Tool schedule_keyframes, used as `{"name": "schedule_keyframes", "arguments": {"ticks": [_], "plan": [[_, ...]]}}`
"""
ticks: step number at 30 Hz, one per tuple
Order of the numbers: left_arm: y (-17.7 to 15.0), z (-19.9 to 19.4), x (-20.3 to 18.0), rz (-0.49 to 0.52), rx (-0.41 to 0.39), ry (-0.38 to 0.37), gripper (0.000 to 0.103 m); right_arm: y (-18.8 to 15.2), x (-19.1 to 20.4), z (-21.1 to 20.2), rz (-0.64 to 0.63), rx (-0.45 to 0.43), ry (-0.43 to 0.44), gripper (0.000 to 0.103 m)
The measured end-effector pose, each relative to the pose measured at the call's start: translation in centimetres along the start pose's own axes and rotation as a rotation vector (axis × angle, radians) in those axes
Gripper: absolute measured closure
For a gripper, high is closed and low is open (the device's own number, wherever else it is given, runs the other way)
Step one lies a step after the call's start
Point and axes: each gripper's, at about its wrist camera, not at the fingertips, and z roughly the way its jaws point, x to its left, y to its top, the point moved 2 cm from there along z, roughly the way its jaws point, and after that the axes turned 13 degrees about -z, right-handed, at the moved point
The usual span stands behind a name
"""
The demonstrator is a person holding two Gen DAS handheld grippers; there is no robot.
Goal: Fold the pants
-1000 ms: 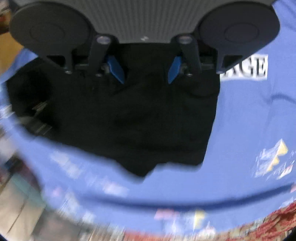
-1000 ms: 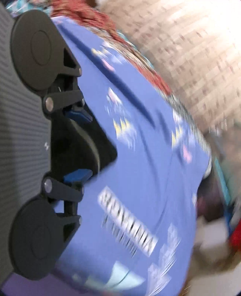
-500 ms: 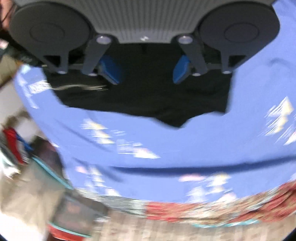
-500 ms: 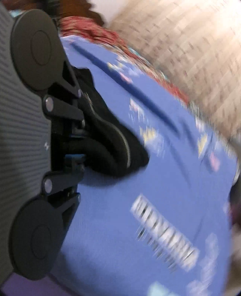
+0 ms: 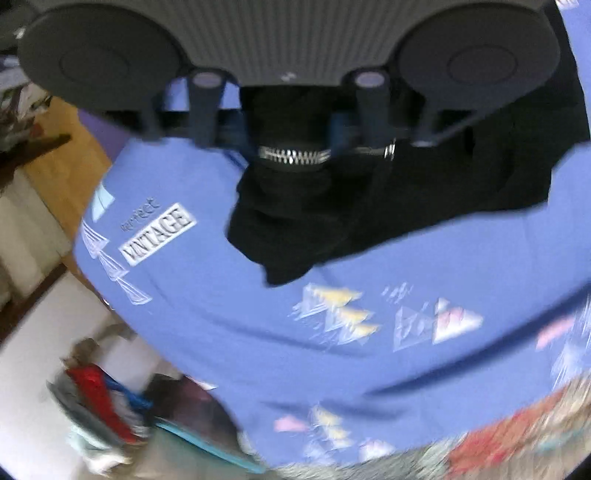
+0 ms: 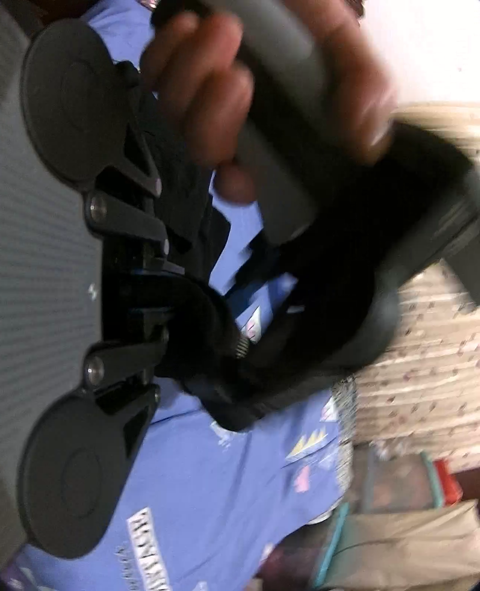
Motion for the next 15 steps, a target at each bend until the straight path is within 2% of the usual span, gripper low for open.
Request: {"name": "schedule_keyframes", "arguments": {"ticks": [2, 4, 5, 6, 7, 8, 9, 11, 12, 13, 15], "plan": [[-0.2, -0.9, 2.4, -0.087, -0.01, -0.05, 0.083, -0.2, 0.1, -0.1, -0.011, 0.003, -0.001, 0.085], [-0.5, -2.3, 4.9, -0.158, -0.035, -0.085, 0.084, -0.8, -0.2, -0.6, 0.007, -0.007, 0.029, 0.075], [-0.5, -2.9, 5.8, -0.183, -0.049, -0.095, 0.084, -1.0, -0.2, -0.9, 0.007, -0.015, 0.045, 0.065], [-0.5, -3.4, 6.8, -0.208, -0.062, -0.101, 0.084, -1.2, -0.1, -0.8, -0.007, -0.011, 0.054, 0.042], [-0.5, -3.8, 7.7, -0.234, -0.075, -0.104, 0.084, -1.7, 0.0, -0.9, -0.028, 0.0, 0.048, 0.032], [-0.6, -4.4, 8.8, -0.262, -0.086, -0.11, 0.084, -2.0, 0.4, -0.8, -0.05, 0.012, 0.036, 0.032], [-0.6, -4.8, 9.7, -0.287, -0.093, -0.119, 0.084, -2.5, 0.6, -0.7, -0.069, 0.034, 0.026, 0.034], [-0.9, -5.5, 11.4, -0.334, -0.105, -0.138, 0.084, -2.9, 1.2, 0.5, -0.073, 0.08, 0.031, 0.054], [-1.0, -5.7, 12.1, -0.35, -0.108, -0.146, 0.084, -2.8, 1.4, 0.7, -0.066, 0.091, 0.042, 0.078], [-1.3, -6.1, 12.9, -0.366, -0.11, -0.154, 0.084, -2.4, 1.6, 0.9, -0.064, 0.093, 0.05, 0.086], [-1.7, -6.7, 14.2, -0.393, -0.13, -0.161, 0.084, -1.2, 2.5, 0.7, -0.091, 0.067, 0.056, 0.09]]}}
